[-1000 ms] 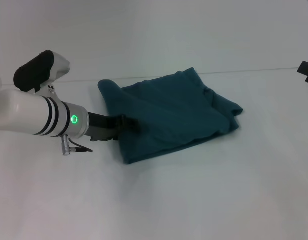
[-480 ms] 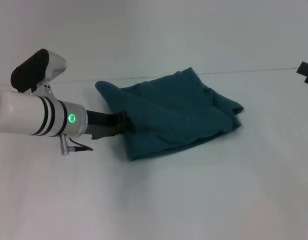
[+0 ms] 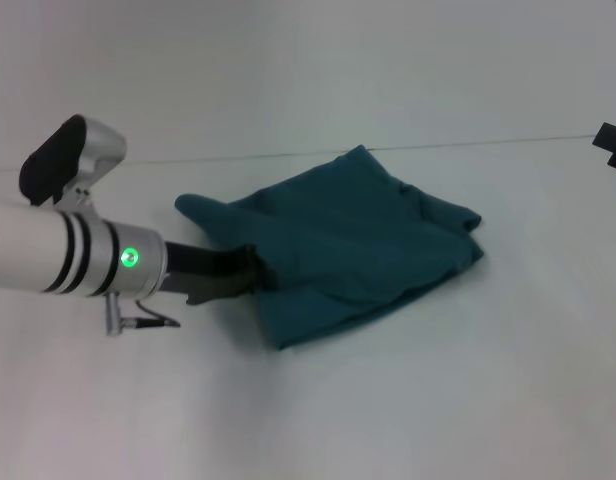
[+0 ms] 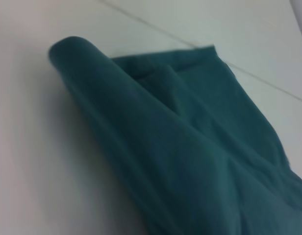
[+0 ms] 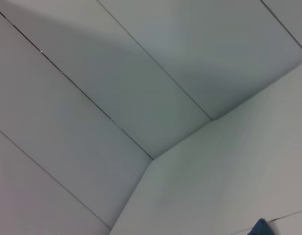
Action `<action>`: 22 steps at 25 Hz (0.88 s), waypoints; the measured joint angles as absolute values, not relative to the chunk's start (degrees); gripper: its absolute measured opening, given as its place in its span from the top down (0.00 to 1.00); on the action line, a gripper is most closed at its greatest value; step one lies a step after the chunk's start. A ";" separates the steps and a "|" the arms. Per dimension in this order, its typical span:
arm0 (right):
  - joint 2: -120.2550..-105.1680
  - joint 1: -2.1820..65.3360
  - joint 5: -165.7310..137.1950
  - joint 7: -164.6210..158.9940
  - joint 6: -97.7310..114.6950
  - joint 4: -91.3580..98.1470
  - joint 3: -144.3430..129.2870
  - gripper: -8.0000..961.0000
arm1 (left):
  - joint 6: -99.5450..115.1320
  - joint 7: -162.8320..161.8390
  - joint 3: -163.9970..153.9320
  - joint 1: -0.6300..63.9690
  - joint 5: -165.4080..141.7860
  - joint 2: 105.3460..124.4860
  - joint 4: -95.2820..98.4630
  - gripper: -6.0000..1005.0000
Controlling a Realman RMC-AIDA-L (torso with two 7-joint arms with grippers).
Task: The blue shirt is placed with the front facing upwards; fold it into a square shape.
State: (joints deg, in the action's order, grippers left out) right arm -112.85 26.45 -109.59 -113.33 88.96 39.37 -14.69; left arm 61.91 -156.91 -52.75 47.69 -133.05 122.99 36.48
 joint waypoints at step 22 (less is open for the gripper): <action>-113.70 26.22 -109.76 -113.04 88.41 37.79 -14.75 0.05 | 75.81 -156.06 -46.37 37.83 -140.34 119.68 44.79 0.90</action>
State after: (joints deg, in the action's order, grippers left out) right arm -113.70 26.22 -109.76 -113.05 88.41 37.79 -14.75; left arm 75.81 -156.06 -46.37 37.83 -140.34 119.68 44.79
